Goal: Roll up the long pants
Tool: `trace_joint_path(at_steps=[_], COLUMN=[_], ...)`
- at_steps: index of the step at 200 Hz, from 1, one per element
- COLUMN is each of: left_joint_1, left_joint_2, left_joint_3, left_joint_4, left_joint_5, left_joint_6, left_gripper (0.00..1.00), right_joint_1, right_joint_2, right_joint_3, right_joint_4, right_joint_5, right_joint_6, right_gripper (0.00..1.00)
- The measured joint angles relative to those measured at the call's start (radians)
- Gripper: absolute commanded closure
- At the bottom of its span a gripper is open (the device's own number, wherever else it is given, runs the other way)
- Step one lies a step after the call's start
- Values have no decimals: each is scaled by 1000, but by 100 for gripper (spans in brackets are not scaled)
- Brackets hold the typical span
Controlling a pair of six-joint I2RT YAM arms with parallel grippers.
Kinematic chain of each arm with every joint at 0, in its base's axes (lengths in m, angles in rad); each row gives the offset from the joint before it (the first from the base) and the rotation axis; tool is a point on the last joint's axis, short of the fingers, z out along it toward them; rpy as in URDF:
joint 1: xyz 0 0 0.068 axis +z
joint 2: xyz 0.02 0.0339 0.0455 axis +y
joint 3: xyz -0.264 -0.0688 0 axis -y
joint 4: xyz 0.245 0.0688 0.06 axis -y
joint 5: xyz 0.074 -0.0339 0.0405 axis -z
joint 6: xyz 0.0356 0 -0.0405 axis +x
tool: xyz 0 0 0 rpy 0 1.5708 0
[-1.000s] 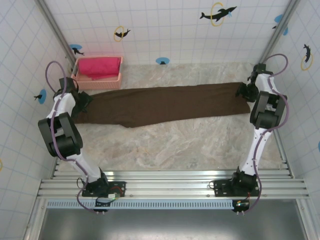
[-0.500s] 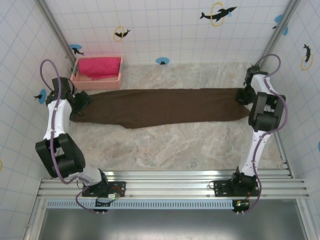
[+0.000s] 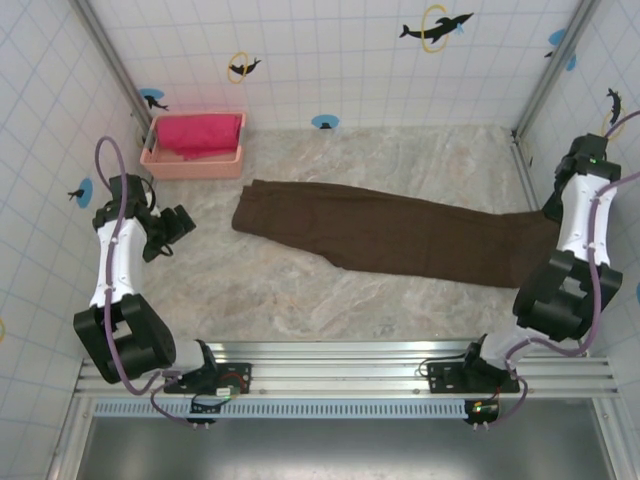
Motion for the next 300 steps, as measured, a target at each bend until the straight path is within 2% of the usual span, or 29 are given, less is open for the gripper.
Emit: trace_joint_path(at_steps=[17, 53, 66, 97, 135, 167, 202, 259, 300], left_joint_1=[0, 0, 0, -12, -22, -28, -34, -46, -55], left_joint_2=[0, 20, 37, 66, 93, 121, 144, 169, 175], left_joint_3=[0, 2, 3, 9, 26, 44, 77, 108, 108], left_joint_4=[1, 8, 13, 29, 43, 57, 66, 70, 70], left_joint_5=[9, 41, 52, 69, 81, 92, 106, 117, 120], left_joint_6=[10, 26, 26, 26, 26, 26, 26, 26, 26], left_gripper=[3, 3, 4, 4, 4, 4, 3, 4, 4], right_joint_1=[120, 555, 678, 863, 1044, 1129, 1138, 1134, 1134], right_joint_2=[-31, -43, -20, 91, 337, 535, 682, 779, 809], right_joint_3=[-18, 5, 52, 218, 531, 790, 969, 996, 996], right_joint_4=[10, 66, 67, 67, 18, -28, -60, -69, -36], right_joint_5=[-23, -108, -126, -134, -89, -86, -116, -172, -255], right_joint_6=[-5, -5, -1, 9, 4, 5, 16, 42, 54], right_gripper=[100, 100, 100, 100, 100, 100, 100, 100, 100])
